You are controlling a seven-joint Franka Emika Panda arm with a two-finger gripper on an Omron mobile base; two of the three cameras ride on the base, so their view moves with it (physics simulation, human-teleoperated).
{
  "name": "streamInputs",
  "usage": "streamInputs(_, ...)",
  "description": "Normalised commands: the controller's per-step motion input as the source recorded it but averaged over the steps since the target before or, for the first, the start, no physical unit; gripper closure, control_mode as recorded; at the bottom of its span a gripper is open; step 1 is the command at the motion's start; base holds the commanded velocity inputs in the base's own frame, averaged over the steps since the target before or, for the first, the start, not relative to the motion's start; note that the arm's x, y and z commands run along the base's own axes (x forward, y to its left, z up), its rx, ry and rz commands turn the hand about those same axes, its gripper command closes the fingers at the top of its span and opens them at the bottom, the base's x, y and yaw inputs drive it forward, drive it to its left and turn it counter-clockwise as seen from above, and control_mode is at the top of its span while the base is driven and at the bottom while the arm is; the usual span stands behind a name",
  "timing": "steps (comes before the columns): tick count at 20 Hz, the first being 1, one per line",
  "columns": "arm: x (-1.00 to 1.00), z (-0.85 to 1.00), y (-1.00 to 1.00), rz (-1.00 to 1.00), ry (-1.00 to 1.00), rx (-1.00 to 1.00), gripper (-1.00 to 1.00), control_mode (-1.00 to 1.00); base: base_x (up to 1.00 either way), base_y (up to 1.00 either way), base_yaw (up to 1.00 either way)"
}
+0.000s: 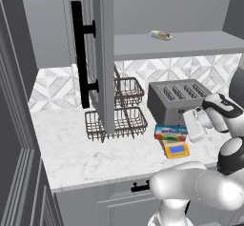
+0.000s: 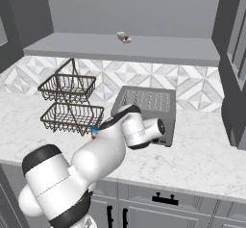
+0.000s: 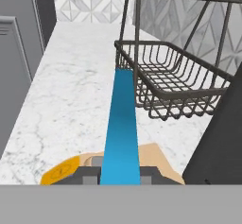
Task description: Pick the boxed food and place it on the digital scale for weighing, and close the cabinet.
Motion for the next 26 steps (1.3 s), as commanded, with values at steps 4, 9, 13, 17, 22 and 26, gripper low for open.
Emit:
streamInputs(4, 0.01, -0.22, 0.0, 0.0, 0.0, 0.0, 1.0, -1.0, 0.0, 0.0, 0.0)
streamInputs(9, -0.03, -0.14, 0.0, -0.01, -0.01, 0.0, -1.0, -1.0, 0.0, 0.0, 0.0)
streamInputs(13, 0.0, -0.01, 0.0, 0.0, 0.0, 0.0, -1.0, -1.0, 0.0, 0.0, 0.0)
streamInputs(17, 0.0, 0.0, -0.05, 0.0, 0.0, 0.01, -1.0, -1.0, 0.0, 0.0, 0.0)
streamInputs(22, 0.0, 0.0, -0.17, 0.0, 0.0, 0.03, -1.0, -1.0, 0.0, 0.0, 0.0)
streamInputs(26, -0.19, 0.02, -0.48, -0.02, -0.02, 0.09, -1.0, -1.0, 0.0, 0.0, 0.0)
